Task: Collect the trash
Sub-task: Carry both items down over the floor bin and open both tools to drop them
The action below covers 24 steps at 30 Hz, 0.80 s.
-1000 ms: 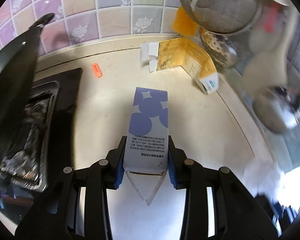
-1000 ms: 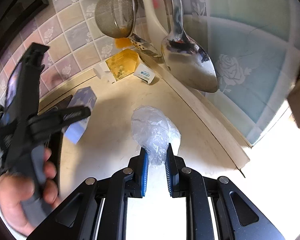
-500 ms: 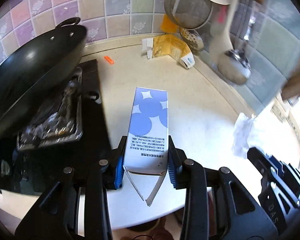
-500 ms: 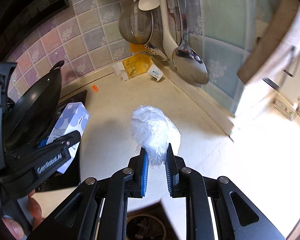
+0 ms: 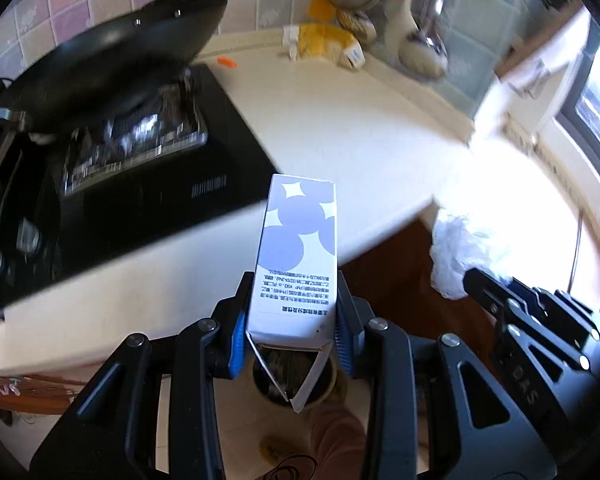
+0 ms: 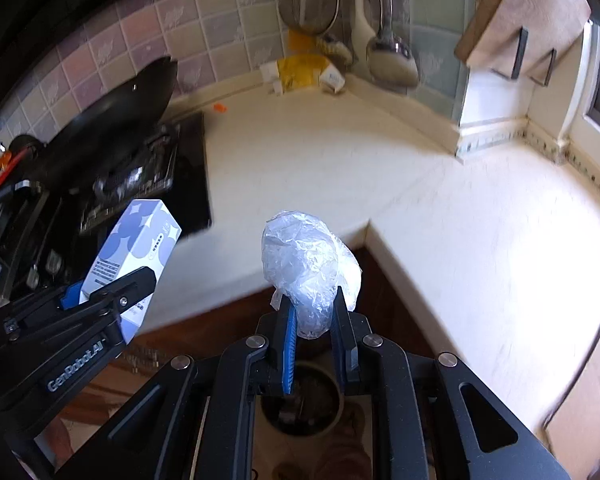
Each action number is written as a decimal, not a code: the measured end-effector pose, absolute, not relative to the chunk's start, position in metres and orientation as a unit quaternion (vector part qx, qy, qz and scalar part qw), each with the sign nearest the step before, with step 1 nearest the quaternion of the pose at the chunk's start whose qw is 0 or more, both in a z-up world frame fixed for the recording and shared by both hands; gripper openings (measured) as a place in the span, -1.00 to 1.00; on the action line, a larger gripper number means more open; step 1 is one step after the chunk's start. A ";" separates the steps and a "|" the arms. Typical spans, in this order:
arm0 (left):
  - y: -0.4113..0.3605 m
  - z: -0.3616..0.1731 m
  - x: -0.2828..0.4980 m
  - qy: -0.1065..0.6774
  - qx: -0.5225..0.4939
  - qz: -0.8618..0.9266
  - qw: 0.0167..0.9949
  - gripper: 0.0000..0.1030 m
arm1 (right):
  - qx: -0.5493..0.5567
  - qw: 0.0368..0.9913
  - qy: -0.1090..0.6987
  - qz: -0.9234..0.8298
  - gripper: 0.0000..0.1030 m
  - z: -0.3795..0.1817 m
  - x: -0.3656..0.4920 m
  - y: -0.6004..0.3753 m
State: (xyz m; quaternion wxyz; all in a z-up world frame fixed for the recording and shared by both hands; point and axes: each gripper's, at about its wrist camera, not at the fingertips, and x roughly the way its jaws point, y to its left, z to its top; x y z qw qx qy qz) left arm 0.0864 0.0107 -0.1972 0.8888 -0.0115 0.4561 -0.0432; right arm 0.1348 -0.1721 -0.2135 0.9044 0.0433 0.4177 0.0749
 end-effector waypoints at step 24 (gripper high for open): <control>0.003 -0.533 0.020 0.606 0.000 -0.106 0.788 -0.36 | 0.010 0.785 0.609 0.112 -0.70 -0.552 0.038 -0.127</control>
